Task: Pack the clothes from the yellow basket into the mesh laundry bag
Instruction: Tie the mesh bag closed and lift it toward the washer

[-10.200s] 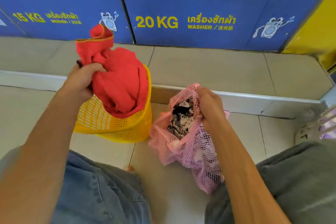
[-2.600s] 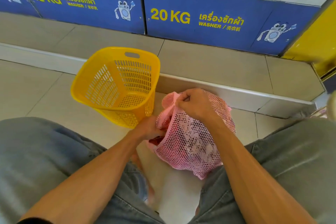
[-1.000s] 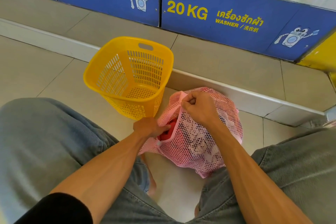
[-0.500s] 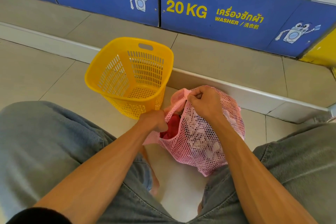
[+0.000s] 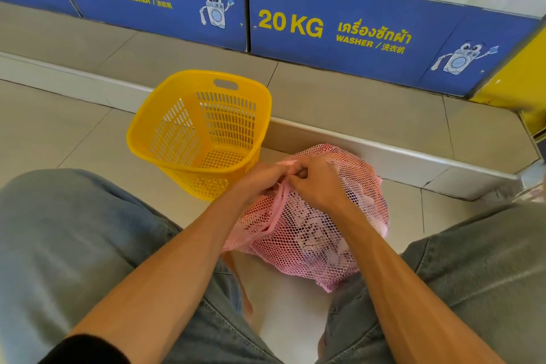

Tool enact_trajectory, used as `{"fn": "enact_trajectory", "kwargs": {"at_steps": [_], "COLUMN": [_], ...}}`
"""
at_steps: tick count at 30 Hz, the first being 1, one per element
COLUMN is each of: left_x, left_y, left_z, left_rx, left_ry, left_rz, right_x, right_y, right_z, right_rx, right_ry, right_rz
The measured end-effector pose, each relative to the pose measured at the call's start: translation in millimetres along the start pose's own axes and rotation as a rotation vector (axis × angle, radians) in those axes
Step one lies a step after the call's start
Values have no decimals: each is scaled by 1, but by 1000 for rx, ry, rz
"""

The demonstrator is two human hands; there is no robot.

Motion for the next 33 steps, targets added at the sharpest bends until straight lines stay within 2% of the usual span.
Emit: {"fn": "enact_trajectory", "kwargs": {"at_steps": [3, 5, 9, 12, 15, 18, 20, 24, 29, 33], "left_x": [-8, -16, -14, -6, 0, 12, 21, 33, 55, 60], "left_y": [2, 0, 0, -3, -10, -11, -8, -7, -16, -15], "left_z": [-14, -23, -37, -35, -24, -14, -13, -11, -8, -13], "left_rx": [-165, -270, -261, -161, 41, 230, 299, 295, 385, 378], "left_ry": [57, 100, 62, -52, -269, -411, -414, -383, -452, -364], "left_rz": [7, 27, 20, -239, -594, -750, -852, -826, -896, -709], "right_x": [-4, 1, 9, 3, -4, -5, 0, 9, 8, 9], "right_y": [14, 30, 67, 74, 65, 56, 62, 85, 93, 99], "right_z": [12, 22, 48, 53, 45, 38, 39, 50, 46, 47], "right_rx": [-5, 53, 300, 357, 304, 229, 241, 279, 296, 275], "right_ry": [-18, -89, -209, -197, -148, -122, -130, -160, -168, -180], "right_rz": [50, 128, 296, 259, 215, 184, 164, 151, 183, 252]}}
Point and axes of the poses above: each hand's wrist, its own z-axis away from the middle knuckle, its own y-axis out of the palm, x = y × z, the point moved 5 cm from there along -z, towards the middle knuckle, and after that the axes turned 4 degrees about z, right-handed, at the moved point
